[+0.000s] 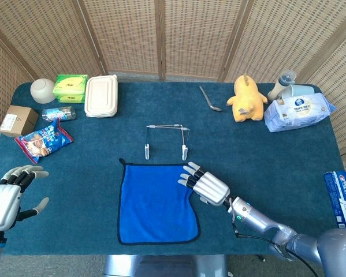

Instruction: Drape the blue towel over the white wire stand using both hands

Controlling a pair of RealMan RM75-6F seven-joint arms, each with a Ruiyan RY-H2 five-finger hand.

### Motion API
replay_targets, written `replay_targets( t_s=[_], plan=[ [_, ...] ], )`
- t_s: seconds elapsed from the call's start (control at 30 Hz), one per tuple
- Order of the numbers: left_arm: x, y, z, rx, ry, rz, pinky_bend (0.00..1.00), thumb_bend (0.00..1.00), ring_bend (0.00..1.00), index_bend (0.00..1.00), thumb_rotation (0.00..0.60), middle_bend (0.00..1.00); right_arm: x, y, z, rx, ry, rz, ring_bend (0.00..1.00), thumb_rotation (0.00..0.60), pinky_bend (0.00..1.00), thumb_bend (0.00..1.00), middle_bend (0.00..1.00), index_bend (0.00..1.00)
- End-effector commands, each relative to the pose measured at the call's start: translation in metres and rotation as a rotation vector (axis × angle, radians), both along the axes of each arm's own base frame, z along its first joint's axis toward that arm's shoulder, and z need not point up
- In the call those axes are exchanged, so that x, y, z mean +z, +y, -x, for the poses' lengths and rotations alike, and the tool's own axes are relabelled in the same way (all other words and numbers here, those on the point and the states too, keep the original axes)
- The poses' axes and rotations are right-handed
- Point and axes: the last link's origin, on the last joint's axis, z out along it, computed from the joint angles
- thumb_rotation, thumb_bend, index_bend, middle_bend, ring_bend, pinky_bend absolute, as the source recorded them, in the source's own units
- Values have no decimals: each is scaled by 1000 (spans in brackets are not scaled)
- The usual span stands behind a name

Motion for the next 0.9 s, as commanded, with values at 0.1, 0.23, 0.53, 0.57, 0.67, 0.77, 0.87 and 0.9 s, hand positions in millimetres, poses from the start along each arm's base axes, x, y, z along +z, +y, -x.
replay_targets(
  t_s=[0.1, 0.23, 0.53, 0.57, 0.67, 0.77, 0.87, 0.9],
  plan=[
    [1, -1, 1, 4, 2, -1, 172, 365, 218, 314, 600, 274, -7, 1, -4, 10, 1, -13, 27, 600, 46, 186, 192, 181],
    [3, -3, 3, 12, 2, -6, 172, 365, 218, 314, 600, 274, -11, 1, -8, 19, -3, -22, 27, 600, 46, 186, 192, 182],
    [4, -6, 7, 18, 0, -11, 172, 365, 218, 314, 600, 274, -20, -1, -20, 36, -21, -33, 25, 600, 41, 185, 192, 183],
    [4, -6, 7, 18, 0, -11, 172, 365, 218, 314, 600, 274, -20, -1, -21, 38, -24, -32, 25, 600, 41, 185, 192, 183],
    [4, -7, 8, 20, 0, -11, 172, 365, 218, 314, 600, 274, -22, -3, -26, 43, -30, -33, 23, 600, 36, 185, 192, 183],
    [5, -7, 9, 22, -2, -13, 172, 365, 217, 314, 600, 274, -25, -3, -31, 44, -38, -36, 22, 600, 34, 186, 192, 184],
    [5, -7, 10, 23, -3, -12, 172, 365, 217, 314, 600, 274, -29, -3, -36, 48, -48, -36, 22, 600, 34, 188, 192, 183],
    [5, -7, 11, 23, -3, -12, 172, 365, 217, 314, 600, 274, -30, -3, -37, 51, -49, -34, 22, 600, 34, 193, 192, 183]
  ],
)
